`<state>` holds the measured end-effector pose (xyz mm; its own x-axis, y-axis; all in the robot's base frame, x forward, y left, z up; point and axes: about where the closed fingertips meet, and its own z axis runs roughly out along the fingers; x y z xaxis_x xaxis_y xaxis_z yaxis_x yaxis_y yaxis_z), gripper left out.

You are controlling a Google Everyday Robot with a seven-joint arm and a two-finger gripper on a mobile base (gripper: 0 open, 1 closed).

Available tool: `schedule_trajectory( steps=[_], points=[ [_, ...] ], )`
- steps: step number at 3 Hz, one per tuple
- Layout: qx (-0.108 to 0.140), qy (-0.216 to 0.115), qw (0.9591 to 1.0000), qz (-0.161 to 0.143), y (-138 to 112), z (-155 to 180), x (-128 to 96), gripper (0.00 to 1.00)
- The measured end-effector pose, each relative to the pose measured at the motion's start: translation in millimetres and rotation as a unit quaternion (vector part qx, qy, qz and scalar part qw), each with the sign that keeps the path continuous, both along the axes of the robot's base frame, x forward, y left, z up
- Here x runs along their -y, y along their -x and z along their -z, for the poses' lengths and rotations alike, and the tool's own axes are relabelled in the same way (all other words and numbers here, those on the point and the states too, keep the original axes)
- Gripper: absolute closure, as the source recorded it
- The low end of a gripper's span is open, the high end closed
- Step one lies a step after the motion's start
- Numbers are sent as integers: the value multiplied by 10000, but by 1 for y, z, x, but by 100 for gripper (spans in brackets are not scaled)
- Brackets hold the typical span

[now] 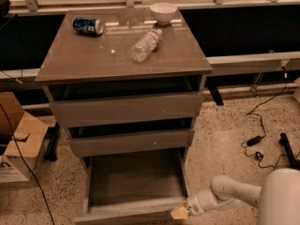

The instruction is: Close bottom drawer

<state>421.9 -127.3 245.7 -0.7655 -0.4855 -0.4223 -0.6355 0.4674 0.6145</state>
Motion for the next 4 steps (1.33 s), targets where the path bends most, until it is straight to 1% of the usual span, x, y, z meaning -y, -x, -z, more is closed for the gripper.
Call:
schedule_trajectory(
  steps=[1,2,3,4],
  points=[
    [31,-49,9999,125,-3,26,1,100],
    [33,-145,9992,382,-13,53,2,100],
    [33,-145,9992,382,-12,53,2,100],
    [96,-203,9987,451,-23,59,-2,100]
  ],
)
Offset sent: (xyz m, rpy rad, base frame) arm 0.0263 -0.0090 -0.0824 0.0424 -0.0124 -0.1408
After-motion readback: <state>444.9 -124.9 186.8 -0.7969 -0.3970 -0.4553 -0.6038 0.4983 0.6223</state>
